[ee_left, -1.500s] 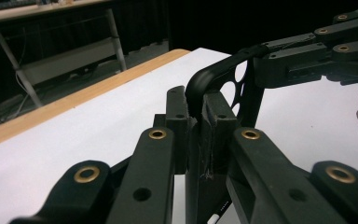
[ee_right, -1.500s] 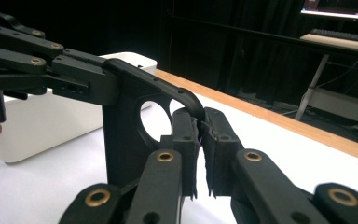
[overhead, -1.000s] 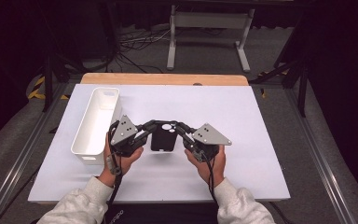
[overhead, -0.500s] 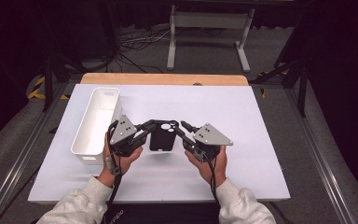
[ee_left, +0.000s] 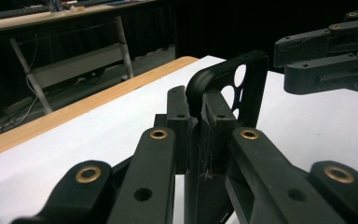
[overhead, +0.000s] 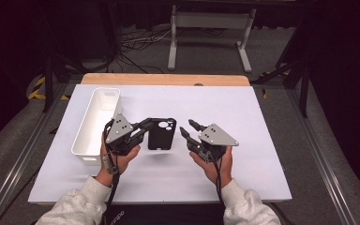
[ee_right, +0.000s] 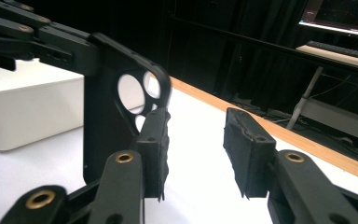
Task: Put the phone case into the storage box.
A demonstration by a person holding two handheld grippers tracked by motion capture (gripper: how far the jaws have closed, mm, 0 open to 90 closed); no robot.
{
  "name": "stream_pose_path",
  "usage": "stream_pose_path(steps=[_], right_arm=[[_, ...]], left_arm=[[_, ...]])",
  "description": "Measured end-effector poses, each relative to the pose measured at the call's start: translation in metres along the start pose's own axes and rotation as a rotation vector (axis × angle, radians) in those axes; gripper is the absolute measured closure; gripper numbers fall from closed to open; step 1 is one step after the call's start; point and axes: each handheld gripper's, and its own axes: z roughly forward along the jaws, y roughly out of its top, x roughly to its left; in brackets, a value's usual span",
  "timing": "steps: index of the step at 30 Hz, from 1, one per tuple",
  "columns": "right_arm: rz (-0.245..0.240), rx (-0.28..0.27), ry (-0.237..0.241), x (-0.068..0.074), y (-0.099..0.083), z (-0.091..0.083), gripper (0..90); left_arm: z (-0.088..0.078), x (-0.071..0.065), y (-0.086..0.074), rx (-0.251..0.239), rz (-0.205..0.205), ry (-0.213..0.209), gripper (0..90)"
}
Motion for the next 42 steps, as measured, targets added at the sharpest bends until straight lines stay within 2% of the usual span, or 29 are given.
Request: stream_pose_path(steps=[5,6,7,12,14,18,28,33,42], right_arm=[[-0.015,0.009,-0.013,-0.005,-0.003,-0.004,52.2],[-0.029,0.01,0.001,-0.006,-0.004,-0.005,48.5],[-0.029,0.01,0.001,-0.006,-0.004,-0.005,48.5],[-0.054,0.031,-0.025,-0.009,-0.01,-0.009,38.7],[-0.048,0.038,-0.049,-0.01,-0.013,-0.01,32.8],[-0.044,0.044,-0.069,-0.014,-0.016,-0.013,26.6],[-0.03,0.055,-0.053,-0.027,-0.025,-0.022,19.0],[-0.045,0.077,-0.082,-0.034,-0.032,-0.032,14.6],[-0.023,0.107,-0.092,-0.045,-0.048,-0.045,12.5]], left_arm=[[-0.002,0.002,0.001,-0.005,-0.007,0.002,83.7],[-0.003,0.003,0.001,-0.003,-0.007,0.001,83.7],[-0.003,0.003,0.001,-0.009,-0.009,0.003,83.7],[-0.004,0.003,0.002,-0.016,-0.008,0.003,83.7],[-0.005,0.004,0.003,-0.018,-0.01,0.005,83.7],[-0.007,0.004,0.004,-0.019,-0.012,0.005,83.8],[-0.018,0.011,0.01,-0.056,-0.026,0.023,83.8],[-0.022,0.013,0.013,-0.066,-0.024,0.023,83.8],[-0.027,0.016,0.017,-0.099,-0.046,0.003,83.8]])
